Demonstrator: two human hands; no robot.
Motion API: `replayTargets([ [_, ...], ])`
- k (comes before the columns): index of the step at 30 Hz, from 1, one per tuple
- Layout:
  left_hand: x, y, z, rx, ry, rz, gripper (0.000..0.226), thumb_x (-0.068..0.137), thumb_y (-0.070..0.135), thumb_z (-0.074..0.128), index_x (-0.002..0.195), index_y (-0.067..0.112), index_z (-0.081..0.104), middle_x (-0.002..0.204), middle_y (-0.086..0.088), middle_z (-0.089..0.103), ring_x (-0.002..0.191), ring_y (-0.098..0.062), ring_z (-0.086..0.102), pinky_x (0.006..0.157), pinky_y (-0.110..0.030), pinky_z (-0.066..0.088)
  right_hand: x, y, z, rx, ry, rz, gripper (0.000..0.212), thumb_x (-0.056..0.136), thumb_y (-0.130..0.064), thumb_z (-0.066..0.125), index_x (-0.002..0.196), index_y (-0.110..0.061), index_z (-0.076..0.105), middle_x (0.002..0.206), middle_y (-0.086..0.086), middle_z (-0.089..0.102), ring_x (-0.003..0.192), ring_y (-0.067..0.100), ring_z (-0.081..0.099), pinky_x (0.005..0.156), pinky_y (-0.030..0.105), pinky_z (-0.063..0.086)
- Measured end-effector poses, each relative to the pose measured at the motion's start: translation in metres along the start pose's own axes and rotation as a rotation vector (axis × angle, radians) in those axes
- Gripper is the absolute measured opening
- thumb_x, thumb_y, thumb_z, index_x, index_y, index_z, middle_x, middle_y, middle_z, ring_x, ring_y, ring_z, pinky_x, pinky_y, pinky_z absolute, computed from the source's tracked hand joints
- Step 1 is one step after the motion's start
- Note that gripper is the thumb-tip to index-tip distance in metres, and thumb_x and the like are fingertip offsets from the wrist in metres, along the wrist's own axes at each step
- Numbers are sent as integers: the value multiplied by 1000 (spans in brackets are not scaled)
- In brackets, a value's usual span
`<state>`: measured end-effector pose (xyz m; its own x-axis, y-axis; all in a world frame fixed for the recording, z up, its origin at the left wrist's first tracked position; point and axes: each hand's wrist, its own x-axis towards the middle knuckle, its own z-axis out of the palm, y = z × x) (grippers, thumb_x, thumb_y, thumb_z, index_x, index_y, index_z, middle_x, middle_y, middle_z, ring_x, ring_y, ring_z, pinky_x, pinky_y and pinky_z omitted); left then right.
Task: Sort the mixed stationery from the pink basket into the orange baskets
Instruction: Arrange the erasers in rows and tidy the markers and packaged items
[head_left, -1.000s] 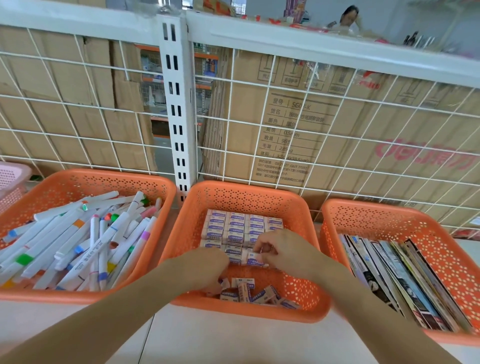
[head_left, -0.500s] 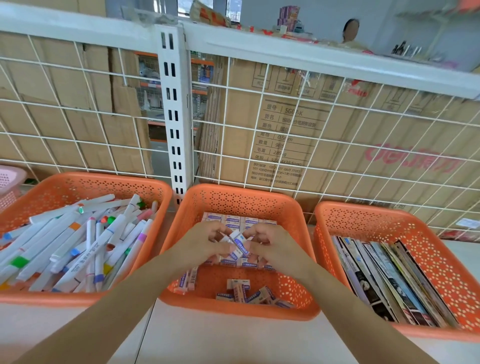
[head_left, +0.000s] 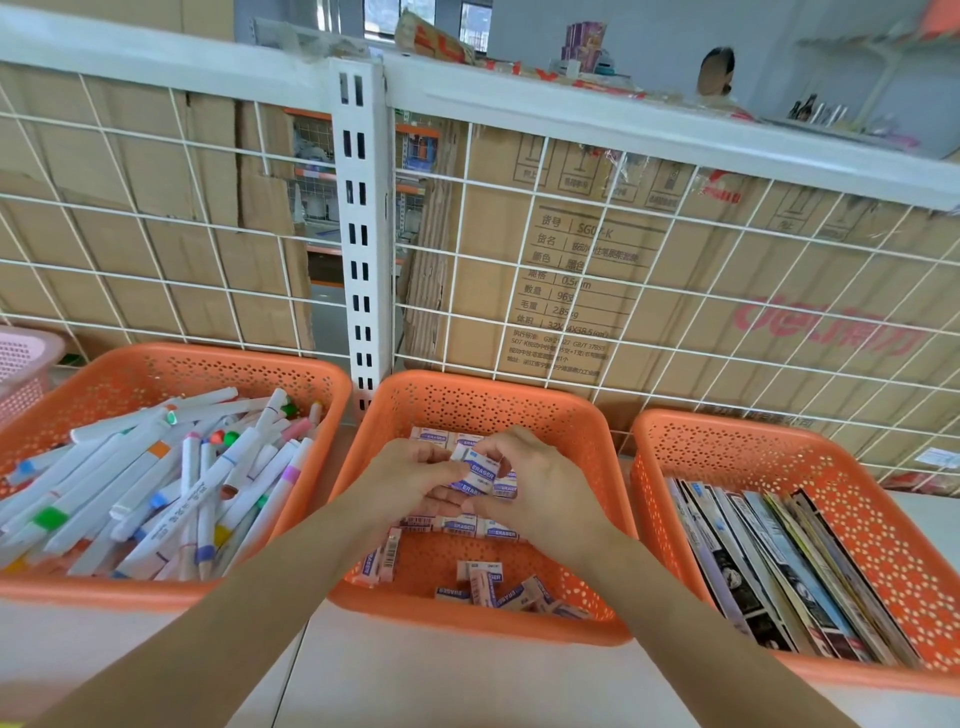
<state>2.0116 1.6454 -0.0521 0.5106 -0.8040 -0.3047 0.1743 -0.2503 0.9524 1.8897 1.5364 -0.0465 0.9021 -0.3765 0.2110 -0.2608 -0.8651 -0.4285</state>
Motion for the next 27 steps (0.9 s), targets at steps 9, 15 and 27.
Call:
replayTargets([
  [9, -1, -2, -21, 817, 215, 386, 21, 92, 13, 53, 112, 16, 60, 106, 3, 63, 91, -11, 59, 81, -26, 50, 16, 10, 6, -165, -256, 25, 40, 82, -33, 67, 115, -14, 59, 113, 2, 61, 102, 18, 55, 87, 31, 45],
  [15, -1, -9, -28, 1056, 226, 549, 25, 89, 11, 55, 112, 19, 61, 112, 5, 61, 108, -12, 54, 93, -32, 45, 19, 7, 23, -453, -384, -103, 39, 84, -37, 61, 112, -10, 59, 111, 7, 61, 105, 27, 57, 85, 41, 49],
  [27, -2, -11, -29, 968, 250, 556, 22, 89, 12, 56, 109, 18, 63, 111, 7, 62, 101, -12, 58, 87, -35, 50, 23, 3, 34, -533, -316, -208, 33, 89, -28, 58, 113, -5, 54, 109, 10, 55, 101, 29, 57, 73, 39, 46],
])
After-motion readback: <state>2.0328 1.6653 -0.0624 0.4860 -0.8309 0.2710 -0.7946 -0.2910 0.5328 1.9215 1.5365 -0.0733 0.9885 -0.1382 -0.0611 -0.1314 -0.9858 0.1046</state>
